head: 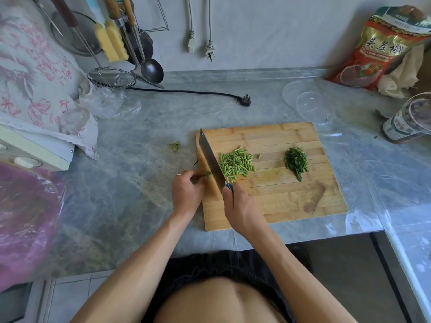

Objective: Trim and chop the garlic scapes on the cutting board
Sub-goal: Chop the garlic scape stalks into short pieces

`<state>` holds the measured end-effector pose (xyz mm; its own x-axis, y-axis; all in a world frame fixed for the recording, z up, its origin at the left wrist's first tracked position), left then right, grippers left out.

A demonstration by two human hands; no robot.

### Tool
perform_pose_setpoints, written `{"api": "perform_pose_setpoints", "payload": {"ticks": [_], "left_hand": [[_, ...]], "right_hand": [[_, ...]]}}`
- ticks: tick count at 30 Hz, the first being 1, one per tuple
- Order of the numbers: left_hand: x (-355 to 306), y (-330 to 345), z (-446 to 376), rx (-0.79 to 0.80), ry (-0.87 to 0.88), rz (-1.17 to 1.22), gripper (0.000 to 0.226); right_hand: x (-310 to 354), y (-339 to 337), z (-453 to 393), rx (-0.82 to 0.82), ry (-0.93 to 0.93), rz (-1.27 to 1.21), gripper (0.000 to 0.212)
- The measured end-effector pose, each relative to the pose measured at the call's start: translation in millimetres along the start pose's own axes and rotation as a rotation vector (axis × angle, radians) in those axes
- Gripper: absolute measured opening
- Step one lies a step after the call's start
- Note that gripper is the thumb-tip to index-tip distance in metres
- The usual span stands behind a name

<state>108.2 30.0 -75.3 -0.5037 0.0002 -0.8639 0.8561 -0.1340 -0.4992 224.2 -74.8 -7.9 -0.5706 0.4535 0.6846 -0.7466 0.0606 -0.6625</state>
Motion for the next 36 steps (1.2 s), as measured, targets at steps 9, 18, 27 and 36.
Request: {"api": "perform_pose_setpoints", "payload": {"ticks": [9,18,27,36], "left_hand": [[0,4,4,-0.036,0.012,0.019,0.014],[6,3,5,-0.006,0.197,-0.178,0.014],[0,1,6,-0.012,0.196,-0.158,0.021],[6,4,9,-0.001,0.162,-0.12,0.019]], "right_hand": [[5,-3,12,0.047,-0.046,0.112,0.029],[9,6,15,0.048,-0.096,0.195,0.024],[16,19,-12,0.003,-0.096,0.132,0.025],[19,18,-6,0.038,-0.022,0.139,0.027]]}}
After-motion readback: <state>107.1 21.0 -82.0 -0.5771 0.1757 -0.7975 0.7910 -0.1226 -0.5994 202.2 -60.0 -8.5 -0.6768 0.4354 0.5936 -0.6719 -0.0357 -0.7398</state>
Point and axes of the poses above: each hand's wrist, its own z-axis away from the middle knuckle, its own y-axis out of the palm, x = y × z, the point moved 1 cm from there along -z, towards the middle knuckle, and after that the axes turned 4 degrees about z, right-handed, at the moved point
